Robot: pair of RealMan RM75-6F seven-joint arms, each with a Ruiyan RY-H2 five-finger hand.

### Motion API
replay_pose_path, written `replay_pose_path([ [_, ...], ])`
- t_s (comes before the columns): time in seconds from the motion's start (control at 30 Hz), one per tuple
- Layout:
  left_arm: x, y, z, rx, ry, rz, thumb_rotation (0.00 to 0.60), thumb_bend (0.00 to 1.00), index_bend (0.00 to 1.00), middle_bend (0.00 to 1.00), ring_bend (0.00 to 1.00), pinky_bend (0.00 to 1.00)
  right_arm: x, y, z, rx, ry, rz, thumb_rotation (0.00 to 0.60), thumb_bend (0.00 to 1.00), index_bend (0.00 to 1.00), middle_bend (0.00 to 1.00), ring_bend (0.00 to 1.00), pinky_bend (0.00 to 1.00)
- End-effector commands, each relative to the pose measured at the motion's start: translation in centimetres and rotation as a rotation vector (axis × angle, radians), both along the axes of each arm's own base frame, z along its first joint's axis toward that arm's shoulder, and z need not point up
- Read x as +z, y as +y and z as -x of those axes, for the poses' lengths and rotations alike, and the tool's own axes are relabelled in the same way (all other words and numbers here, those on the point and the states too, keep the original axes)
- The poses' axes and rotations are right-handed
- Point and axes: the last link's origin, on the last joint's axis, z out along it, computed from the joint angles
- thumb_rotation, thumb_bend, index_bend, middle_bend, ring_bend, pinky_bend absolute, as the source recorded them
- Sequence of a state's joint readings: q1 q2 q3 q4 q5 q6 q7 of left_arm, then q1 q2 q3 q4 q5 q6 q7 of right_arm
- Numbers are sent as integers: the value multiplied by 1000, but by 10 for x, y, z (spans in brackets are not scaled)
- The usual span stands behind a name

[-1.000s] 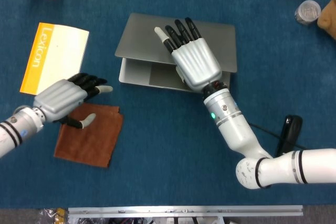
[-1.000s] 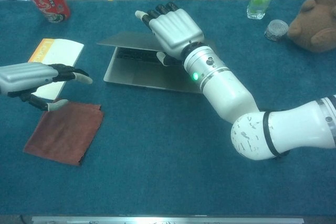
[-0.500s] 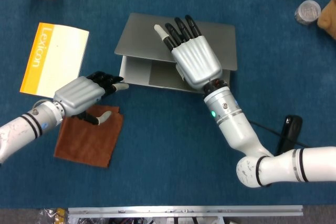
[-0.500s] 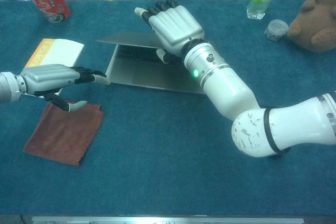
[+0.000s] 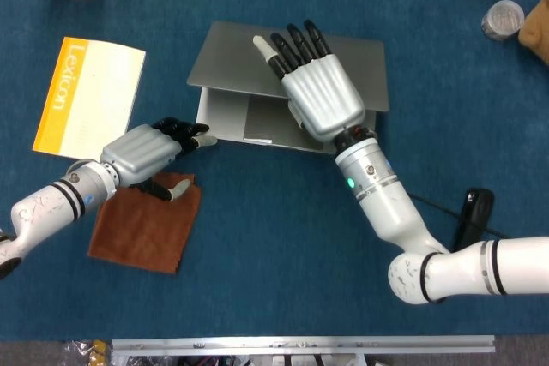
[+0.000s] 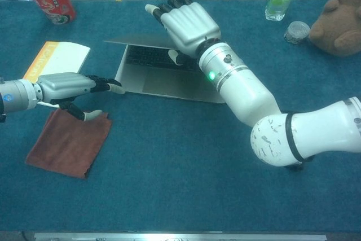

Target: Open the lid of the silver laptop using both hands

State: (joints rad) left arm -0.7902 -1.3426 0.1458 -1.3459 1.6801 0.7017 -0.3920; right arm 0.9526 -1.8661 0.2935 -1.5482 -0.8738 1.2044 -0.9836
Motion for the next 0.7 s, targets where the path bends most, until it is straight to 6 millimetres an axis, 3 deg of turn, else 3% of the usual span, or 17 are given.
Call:
replay_pose_path([
  [0.03,0,0,1,4,4,2,337,469,51,0,0,11,3,-2,0,-5,-6,8,600,355,53,126,0,60],
  [0.4,-1,-1,1,7,4,5,340,469,51,0,0,10,29,-27,4,-43,-34,86,600,355,53,126,0,60],
  [0.7,0,-1,1,10,8,5,339,469,51,0,0,10,48,-53,20,-95,-18,153,600,356,53,126,0,60],
])
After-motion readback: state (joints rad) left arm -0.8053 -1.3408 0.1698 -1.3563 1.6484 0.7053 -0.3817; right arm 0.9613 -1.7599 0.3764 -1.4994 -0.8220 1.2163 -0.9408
